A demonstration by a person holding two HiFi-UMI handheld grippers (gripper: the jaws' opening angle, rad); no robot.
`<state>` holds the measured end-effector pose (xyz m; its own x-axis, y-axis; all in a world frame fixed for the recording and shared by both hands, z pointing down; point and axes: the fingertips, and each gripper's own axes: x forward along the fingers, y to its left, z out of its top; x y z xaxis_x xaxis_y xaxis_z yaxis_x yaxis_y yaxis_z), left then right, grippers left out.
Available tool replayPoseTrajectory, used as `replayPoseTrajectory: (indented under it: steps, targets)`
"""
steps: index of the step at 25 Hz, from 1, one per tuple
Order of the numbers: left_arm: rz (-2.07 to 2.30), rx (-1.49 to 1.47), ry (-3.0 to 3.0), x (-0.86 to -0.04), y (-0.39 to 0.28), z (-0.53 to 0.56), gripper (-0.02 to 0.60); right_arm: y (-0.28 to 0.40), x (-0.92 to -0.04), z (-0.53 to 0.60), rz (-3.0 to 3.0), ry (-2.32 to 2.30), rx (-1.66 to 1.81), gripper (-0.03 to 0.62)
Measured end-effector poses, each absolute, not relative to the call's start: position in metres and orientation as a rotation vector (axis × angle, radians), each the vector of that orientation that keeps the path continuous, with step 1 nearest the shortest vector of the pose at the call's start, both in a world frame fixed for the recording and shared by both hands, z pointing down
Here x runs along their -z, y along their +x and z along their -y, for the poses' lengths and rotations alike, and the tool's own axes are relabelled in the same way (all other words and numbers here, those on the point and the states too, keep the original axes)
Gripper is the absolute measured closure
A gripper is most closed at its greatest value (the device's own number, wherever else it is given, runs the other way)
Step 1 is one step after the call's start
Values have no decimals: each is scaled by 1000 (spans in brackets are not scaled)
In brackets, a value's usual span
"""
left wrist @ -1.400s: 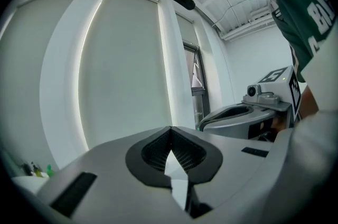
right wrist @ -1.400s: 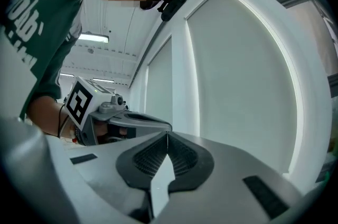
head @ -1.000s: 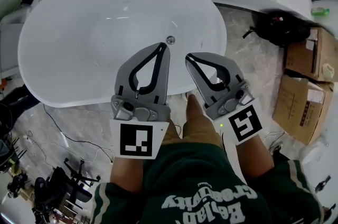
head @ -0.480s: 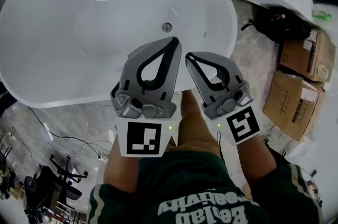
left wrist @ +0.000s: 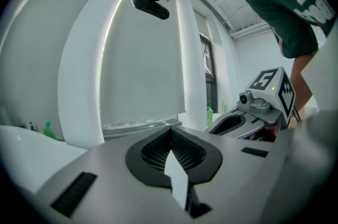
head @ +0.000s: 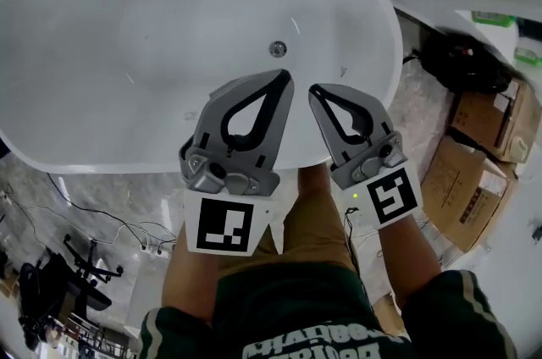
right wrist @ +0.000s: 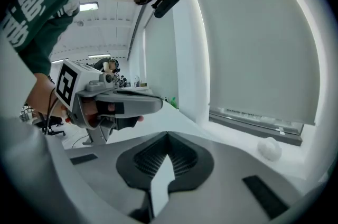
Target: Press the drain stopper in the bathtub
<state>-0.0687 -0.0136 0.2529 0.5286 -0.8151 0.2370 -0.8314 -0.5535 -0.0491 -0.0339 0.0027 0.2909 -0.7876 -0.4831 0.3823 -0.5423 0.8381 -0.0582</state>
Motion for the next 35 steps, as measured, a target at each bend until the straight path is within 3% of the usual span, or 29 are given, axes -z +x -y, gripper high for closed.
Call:
replayPoseTrajectory:
  steps: [12, 22, 35]
  targets:
    - [1577, -444, 2381, -390, -59, 50, 575, 0, -439, 31, 2581, 560, -550, 577]
    - [1582, -465, 2350, -478, -32, 70, 575, -2, -548, 37, 2512, 457, -634, 577]
    - [1555, -450, 2281, -554, -47, 79, 574, -21, -663, 54, 2404, 404, -565, 577]
